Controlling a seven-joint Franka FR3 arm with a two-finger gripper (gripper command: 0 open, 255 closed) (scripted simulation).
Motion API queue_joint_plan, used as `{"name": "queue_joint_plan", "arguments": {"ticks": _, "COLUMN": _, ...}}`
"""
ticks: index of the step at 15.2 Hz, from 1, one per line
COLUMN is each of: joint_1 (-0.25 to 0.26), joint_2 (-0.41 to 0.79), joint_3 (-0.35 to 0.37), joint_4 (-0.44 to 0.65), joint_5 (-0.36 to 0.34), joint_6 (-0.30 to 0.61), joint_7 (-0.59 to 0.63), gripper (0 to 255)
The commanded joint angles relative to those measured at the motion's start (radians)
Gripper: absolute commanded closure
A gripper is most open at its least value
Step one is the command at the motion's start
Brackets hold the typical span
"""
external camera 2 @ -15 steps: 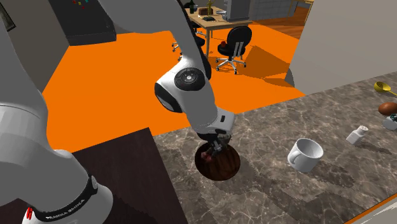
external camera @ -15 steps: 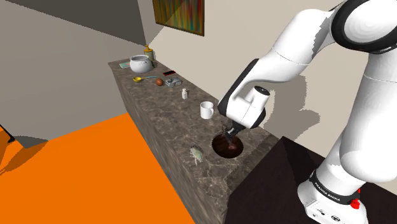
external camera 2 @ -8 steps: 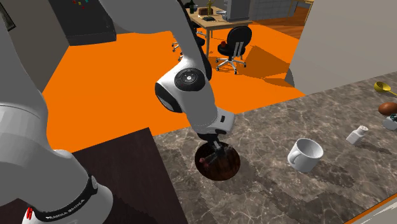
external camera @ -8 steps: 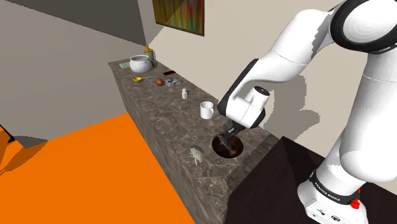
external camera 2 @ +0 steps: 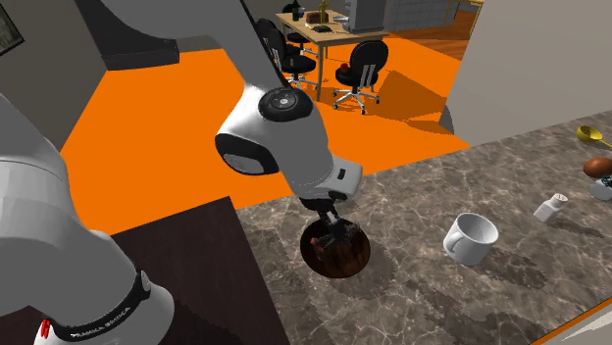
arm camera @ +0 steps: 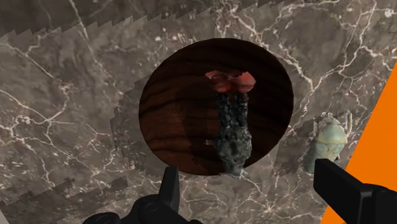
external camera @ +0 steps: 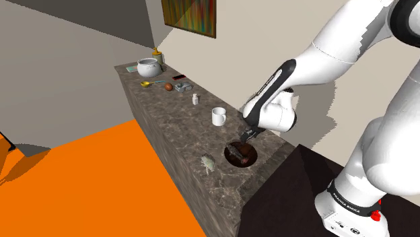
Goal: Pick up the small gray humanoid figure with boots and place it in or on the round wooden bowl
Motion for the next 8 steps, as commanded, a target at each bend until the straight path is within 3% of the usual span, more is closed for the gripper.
{"name": "queue_joint_plan", "arguments": {"ticks": 1, "joint_1": 0.018, "joint_2": -0.054, "joint_3": -0.039, "joint_4": -0.044, "joint_5": -0.247, "joint_6": -0.013, "joint_7": 0.207, "gripper": 0}}
{"name": "queue_joint_plan", "arguments": {"ticks": 8, "joint_1": 0.003, "joint_2": -0.054, "joint_3": -0.024, "joint_4": -0.044, "joint_5": -0.246, "joint_6": -0.013, "joint_7": 0.206, "gripper": 0}}
